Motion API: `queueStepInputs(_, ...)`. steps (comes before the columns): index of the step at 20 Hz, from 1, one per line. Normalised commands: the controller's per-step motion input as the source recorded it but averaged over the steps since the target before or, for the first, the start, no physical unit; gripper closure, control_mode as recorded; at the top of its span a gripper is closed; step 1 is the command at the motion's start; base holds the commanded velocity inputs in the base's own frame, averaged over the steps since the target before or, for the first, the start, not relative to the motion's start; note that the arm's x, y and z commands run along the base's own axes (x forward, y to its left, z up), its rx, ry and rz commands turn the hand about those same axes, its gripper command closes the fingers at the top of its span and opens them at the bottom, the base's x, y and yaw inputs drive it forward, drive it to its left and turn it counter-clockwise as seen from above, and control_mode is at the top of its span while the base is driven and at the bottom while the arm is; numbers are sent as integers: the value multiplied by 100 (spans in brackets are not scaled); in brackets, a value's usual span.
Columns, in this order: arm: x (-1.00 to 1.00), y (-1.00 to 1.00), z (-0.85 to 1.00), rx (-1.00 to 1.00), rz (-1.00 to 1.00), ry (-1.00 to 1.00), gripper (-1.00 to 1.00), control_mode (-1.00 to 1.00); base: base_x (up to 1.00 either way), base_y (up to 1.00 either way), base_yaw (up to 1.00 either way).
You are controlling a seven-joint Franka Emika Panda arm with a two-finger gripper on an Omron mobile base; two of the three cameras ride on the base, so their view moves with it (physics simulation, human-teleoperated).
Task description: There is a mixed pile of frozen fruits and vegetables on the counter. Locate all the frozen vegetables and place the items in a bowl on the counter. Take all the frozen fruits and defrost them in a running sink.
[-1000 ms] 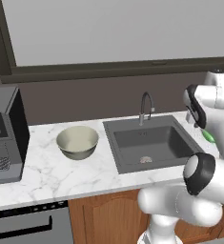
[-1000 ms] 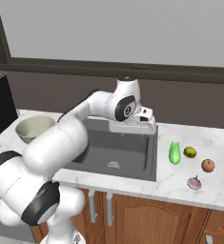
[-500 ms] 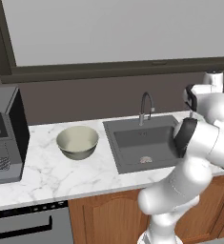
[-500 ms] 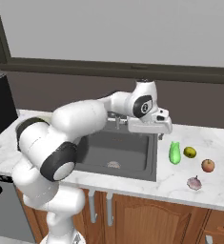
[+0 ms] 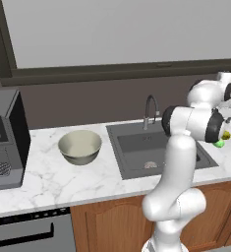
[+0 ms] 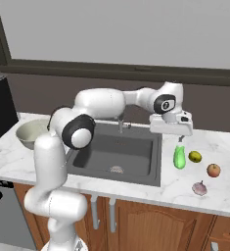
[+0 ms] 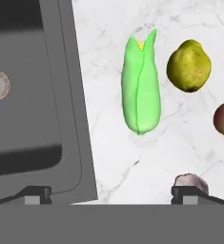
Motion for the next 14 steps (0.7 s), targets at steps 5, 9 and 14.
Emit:
queueStepInputs(5, 25, -28, -36, 3, 5, -2, -100, -100, 0, 0, 0)
queueStepInputs(9, 25, -4, -41, 0, 7, -14, -100, -100, 0, 0, 0)
queueStepInputs(14, 21, 3, -35, -8, 6, -15, -100, -100, 0, 0, 0)
